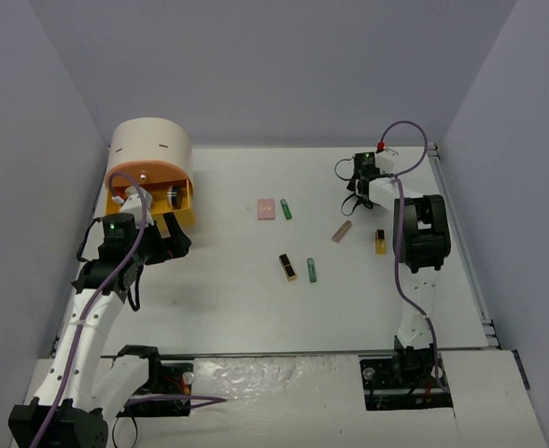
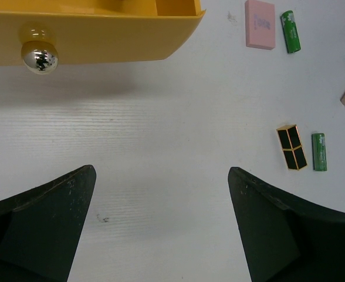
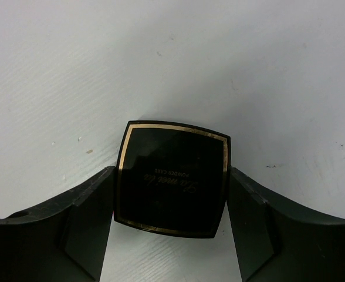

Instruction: Organize the makeup

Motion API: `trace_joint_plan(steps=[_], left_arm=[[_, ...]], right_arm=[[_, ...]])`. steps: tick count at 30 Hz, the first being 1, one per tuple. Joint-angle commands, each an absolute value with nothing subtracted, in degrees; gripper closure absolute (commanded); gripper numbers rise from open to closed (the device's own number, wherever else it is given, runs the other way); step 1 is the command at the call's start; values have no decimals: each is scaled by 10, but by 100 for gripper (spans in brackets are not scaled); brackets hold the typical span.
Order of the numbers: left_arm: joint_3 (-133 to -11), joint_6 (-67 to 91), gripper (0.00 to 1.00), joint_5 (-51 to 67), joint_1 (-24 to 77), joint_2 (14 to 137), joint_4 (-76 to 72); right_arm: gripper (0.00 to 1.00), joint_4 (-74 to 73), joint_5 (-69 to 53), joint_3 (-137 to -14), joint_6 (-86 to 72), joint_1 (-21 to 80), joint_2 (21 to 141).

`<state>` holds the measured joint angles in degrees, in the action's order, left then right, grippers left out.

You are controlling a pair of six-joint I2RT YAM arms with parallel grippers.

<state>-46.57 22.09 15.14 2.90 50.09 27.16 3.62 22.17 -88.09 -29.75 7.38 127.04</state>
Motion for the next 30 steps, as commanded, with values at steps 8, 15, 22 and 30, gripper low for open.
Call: trace_joint_plan(steps=[8,15,22,30], left_arm=[[-513,241,5,217,28,512,272],[-618,291,5,293,27,523,331],[-687,359,6,367,28,525,333],[-698,398,6,446,30,527,318]], right_arm=[[92,47,101,-796,-122,180,1071],[94,106,-64,-678,3,320,887],[93,167,-207,-631,83,447,772],[91,177,-282,-660,112,509,769]])
